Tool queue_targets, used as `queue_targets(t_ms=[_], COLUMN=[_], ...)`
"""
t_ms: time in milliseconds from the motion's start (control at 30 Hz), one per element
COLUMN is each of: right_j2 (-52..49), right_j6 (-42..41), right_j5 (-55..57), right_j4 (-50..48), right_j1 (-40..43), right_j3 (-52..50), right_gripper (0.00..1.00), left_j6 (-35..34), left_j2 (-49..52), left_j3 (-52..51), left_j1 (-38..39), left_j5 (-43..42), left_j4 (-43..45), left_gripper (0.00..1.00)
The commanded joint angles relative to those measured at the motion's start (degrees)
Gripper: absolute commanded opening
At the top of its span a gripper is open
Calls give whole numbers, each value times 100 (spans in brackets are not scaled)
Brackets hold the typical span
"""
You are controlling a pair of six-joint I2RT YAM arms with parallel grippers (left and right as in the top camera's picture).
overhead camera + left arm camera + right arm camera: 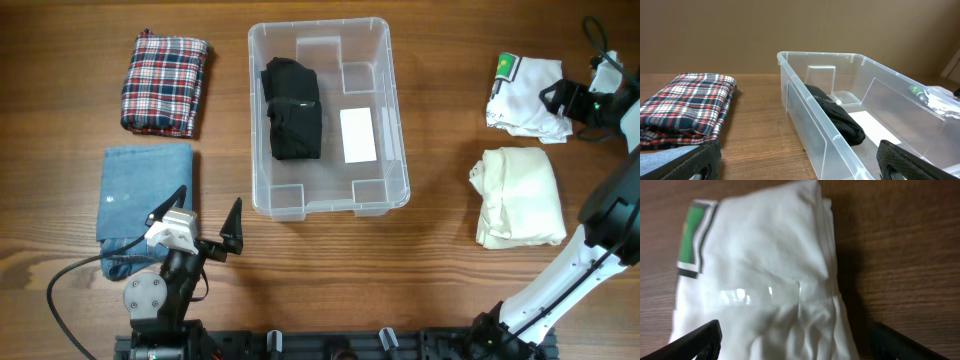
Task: Pack container
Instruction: 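Grasp the white socks with the right gripper, then carry the white socks into the bin beside the black garment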
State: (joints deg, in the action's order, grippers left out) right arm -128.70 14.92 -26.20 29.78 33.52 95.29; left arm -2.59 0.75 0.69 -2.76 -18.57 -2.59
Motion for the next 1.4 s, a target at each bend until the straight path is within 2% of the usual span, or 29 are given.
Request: queue_targets(t_ms=[0, 200, 333, 600, 700, 767, 833, 1000, 1067, 1133, 1233, 1367], right_j2=[-223, -387, -407, -411, -413, -417, -417, -417, -417, -415, -387, -109], right_j6=[179, 155, 151, 24, 7, -11, -63, -833, -1266, -1700, -2295, -2398], right_j5=[-72, -146, -741, -970, -970, -970, -968, -968, -970, -973, -1054, -1908], right_j4=[2, 57, 55, 133, 129, 131, 103, -76, -205, -293, -317, -409], right_j1=[20, 9, 9, 4, 2, 4, 4, 4, 9, 15, 44, 85], right_j3=[33, 15, -4, -103, -160, -168, -168, -168, -166, -164, -70, 20], right_gripper=[95, 95, 95, 91, 86, 76, 57, 28, 12, 7, 4, 4], left_j6=[87, 87, 87, 87, 87, 87, 87, 87, 87, 87, 87, 87], left_j2=[-37, -37, -37, -37, -37, -37, -37, -37, -37, -37, -37, -37], left_j3=[-33, -33, -33, -33, -33, -33, -33, -33, -33, -33, -33, -33], left_j1=[-39, -39, -39, -39, -39, -39, -42, -39, -39, -39, -42, -39], left_j5=[-48, -48, -48, -48, -48, -48, -48, -48, -48, -48, -48, -48], left_j4=[-2, -2, -2, -2, -2, -2, -2, -2, -2, -2, -2, -2], left_gripper=[100, 100, 100, 100, 100, 100, 100, 100, 100, 100, 100, 100])
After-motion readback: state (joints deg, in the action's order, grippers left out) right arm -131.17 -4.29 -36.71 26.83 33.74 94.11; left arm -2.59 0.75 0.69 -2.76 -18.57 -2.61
